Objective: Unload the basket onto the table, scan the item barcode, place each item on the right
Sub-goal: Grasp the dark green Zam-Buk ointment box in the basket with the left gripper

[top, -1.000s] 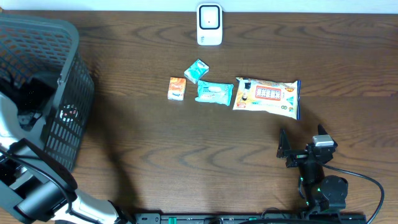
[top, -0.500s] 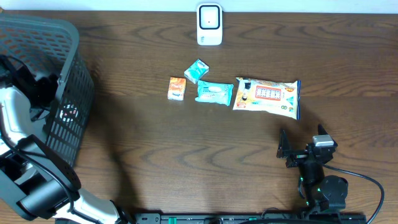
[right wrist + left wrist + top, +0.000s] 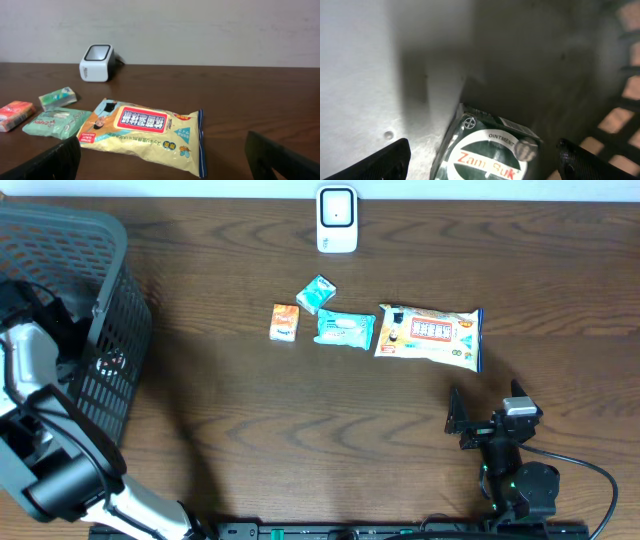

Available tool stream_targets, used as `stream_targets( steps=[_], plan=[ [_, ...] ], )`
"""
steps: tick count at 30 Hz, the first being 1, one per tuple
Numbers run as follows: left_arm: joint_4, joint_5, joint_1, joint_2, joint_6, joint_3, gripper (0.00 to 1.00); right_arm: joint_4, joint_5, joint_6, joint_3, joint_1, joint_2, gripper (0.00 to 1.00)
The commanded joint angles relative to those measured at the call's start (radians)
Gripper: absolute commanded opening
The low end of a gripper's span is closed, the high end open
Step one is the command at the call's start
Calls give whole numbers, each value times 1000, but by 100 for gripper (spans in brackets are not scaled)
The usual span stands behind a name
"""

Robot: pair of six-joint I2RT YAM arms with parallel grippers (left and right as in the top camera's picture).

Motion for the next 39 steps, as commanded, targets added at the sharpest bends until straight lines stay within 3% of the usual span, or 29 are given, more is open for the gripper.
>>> stream_targets(
  steps=[1,8,12,16,20,27,30,34,37,39],
  plan=[
    [-5,-8,-20,49,52,-9,91,-3,0,10,-1,-3,-2,99],
    [-3,-81,-26,109,59,-9,91,-3,0,10,-1,-3,-2,99],
    [6,-152,-25,117,-4,-9,91,-3,0,10,-1,-3,-2,99],
    [4,-157,-25,117,-10,-9,74,-3,0,10,-1,-3,-2,99],
    [-6,-206,-25,117,-74,-9,69,-3,0,10,-1,-3,-2,99],
    [-41,-212,-25,117,-145,-9,71,-3,0,10,-1,-3,-2,99],
    [-59,-212,-25,117,-169,-9,87,-3,0,10,-1,-3,-2,99],
    [-78,-212,-25,117,-200,-9,98,-3,0,10,-1,-3,-2,99],
    [-92,-206,-25,117,-237,-9,97,-3,0,10,-1,-3,-2,99],
    [-103,-205,-26,117,-237,-9,90,-3,0,10,-1,-3,-2,99]
  ],
)
